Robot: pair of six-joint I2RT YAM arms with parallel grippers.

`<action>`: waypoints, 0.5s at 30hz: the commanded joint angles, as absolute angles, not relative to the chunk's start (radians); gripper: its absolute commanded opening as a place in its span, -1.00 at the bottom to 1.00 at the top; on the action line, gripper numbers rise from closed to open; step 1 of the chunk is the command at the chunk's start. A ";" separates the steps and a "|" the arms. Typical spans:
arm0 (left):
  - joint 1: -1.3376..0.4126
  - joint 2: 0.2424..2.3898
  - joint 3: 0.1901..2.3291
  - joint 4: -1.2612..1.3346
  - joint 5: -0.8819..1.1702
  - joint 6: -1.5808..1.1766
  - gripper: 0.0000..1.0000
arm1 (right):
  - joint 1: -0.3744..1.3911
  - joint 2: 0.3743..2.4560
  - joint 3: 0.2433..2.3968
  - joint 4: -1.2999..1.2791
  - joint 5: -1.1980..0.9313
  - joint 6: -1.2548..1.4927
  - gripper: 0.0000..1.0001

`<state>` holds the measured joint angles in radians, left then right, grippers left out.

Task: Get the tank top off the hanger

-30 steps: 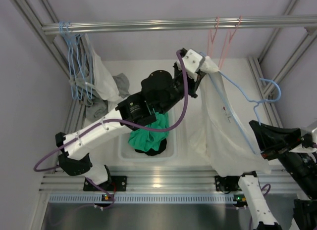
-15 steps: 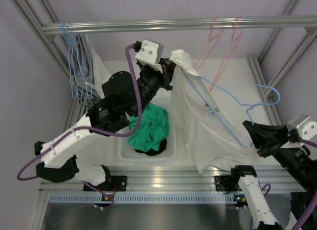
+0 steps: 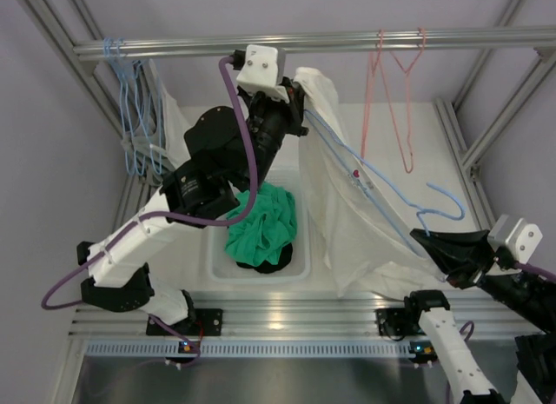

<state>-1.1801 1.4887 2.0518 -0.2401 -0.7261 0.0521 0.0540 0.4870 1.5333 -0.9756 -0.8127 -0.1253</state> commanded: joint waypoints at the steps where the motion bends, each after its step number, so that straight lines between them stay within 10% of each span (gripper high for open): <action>1: -1.180 1.494 2.117 -0.230 -0.821 0.045 -1.00 | 0.089 0.463 1.545 -0.992 -0.838 -0.181 -1.00; 15: -1.180 1.309 1.665 -0.224 -0.419 -0.316 -1.00 | 0.098 0.439 1.382 -0.612 -0.765 0.063 -1.00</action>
